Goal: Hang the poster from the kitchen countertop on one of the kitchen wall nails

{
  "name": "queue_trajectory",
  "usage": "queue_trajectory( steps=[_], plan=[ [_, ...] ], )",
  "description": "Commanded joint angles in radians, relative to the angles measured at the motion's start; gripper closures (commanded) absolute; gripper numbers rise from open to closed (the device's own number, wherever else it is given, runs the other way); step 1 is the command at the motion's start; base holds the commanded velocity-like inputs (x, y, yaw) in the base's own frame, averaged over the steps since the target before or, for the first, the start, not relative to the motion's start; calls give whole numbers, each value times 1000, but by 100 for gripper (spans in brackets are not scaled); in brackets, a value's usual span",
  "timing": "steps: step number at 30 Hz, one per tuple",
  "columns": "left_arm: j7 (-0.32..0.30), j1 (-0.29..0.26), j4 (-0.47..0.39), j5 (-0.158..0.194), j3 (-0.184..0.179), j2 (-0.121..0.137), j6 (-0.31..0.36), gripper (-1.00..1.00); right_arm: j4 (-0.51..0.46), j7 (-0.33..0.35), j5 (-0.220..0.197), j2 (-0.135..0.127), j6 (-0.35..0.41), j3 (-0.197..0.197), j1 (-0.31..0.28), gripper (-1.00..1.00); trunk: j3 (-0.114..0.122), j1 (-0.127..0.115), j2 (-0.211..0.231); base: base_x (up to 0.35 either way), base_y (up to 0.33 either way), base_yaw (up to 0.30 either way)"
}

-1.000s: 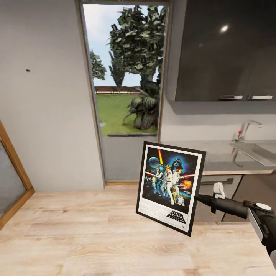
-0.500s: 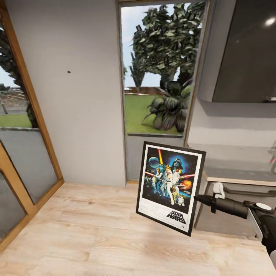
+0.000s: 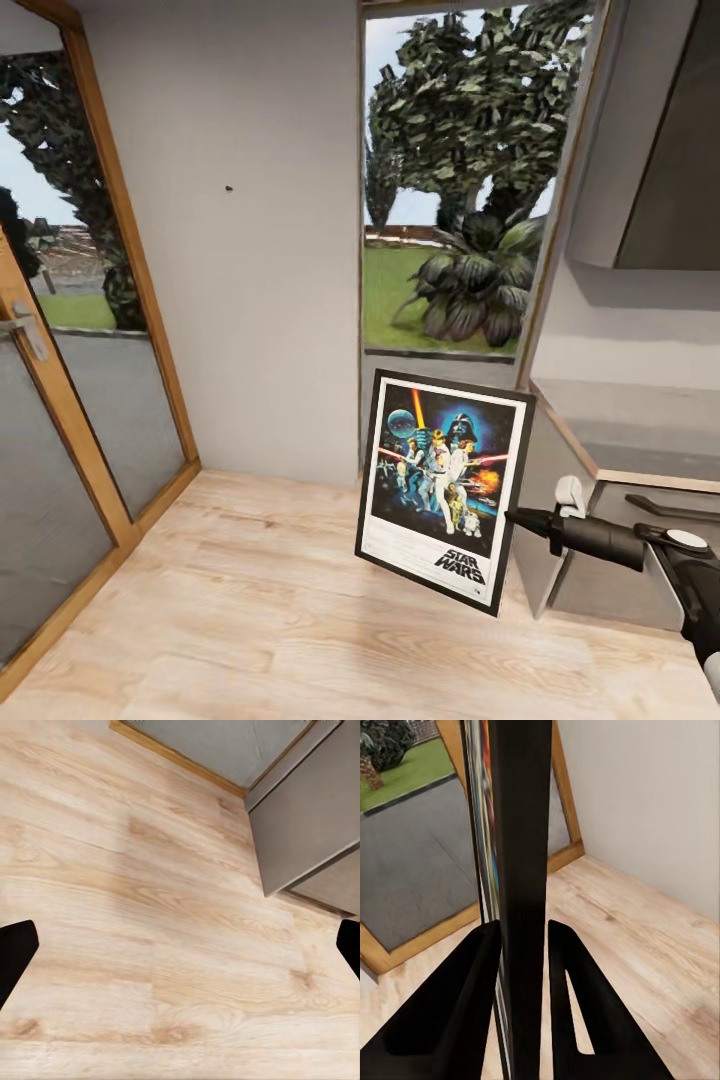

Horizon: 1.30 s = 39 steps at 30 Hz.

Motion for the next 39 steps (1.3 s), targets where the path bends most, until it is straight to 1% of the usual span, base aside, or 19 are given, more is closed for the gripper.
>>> queue_trajectory(
  steps=[1,7,24,39],
  plan=[
    [-3,-1,1,-6,8,0,-3,-100,0,5,-4,0,12,-1,-1,100,-2,1,-2,0,301,3],
    [-3,-1,1,-6,8,0,-3,-100,0,3,-4,2,12,-1,-1,100,-2,1,-2,0,302,166],
    [-2,-1,0,-6,8,0,-3,-100,0,1,-2,3,12,-1,-1,100,-2,1,-2,3,308,282],
    [-2,-1,0,-7,8,0,-1,-100,1,1,-4,3,11,-1,-1,100,-2,1,-2,140,339,26]
  ],
)
